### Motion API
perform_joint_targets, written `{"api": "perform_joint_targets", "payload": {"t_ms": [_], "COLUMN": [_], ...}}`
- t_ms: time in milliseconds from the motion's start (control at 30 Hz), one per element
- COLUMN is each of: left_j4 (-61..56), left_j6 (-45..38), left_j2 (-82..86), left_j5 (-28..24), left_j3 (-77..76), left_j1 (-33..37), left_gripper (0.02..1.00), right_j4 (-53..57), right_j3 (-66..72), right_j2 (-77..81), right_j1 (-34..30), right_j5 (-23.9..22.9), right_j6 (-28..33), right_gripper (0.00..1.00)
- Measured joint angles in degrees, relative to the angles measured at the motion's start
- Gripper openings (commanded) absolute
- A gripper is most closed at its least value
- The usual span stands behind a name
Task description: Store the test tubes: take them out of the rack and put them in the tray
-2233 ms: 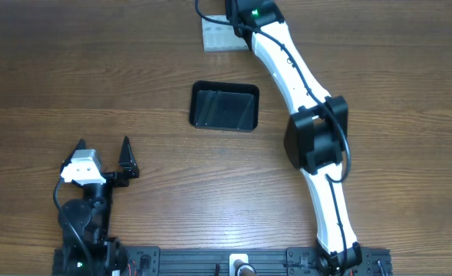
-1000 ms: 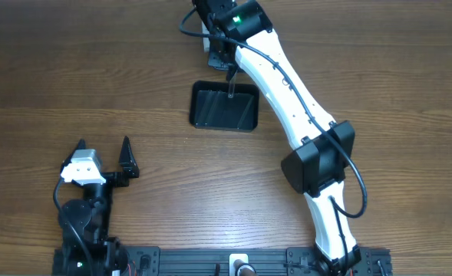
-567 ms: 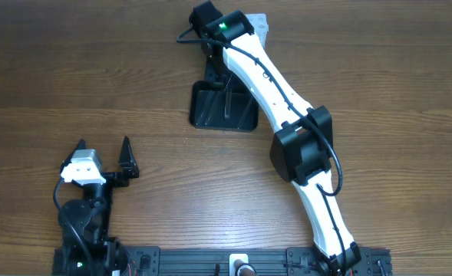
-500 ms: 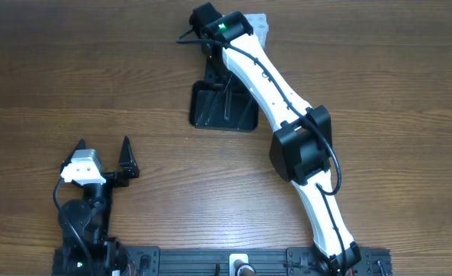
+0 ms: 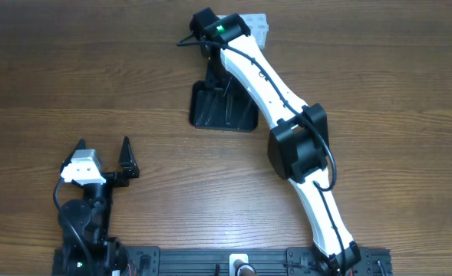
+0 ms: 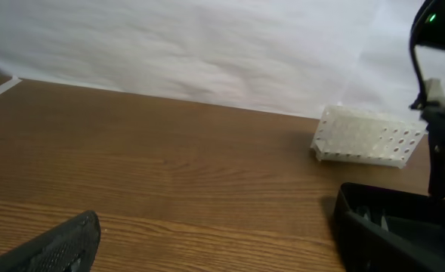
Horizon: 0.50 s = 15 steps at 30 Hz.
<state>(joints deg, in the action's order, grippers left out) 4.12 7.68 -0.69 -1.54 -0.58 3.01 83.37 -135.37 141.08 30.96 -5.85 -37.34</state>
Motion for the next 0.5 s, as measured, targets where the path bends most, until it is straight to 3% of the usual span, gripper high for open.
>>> {"api": "perform_joint_targets", "payload": {"t_ms": [500], "left_j4": [0.0], "left_j6": [0.0], "left_j2": [0.0], "left_j5": [0.0], "left_j3": [0.0], "left_j1": [0.0], "left_gripper": [0.998], "right_j4": [-1.7], "right_j3": [0.0], "right_j2": [3.2], "right_j1": [-0.1], "right_j5": [0.0], "right_j6": [-0.1], "right_gripper": [0.202]}}
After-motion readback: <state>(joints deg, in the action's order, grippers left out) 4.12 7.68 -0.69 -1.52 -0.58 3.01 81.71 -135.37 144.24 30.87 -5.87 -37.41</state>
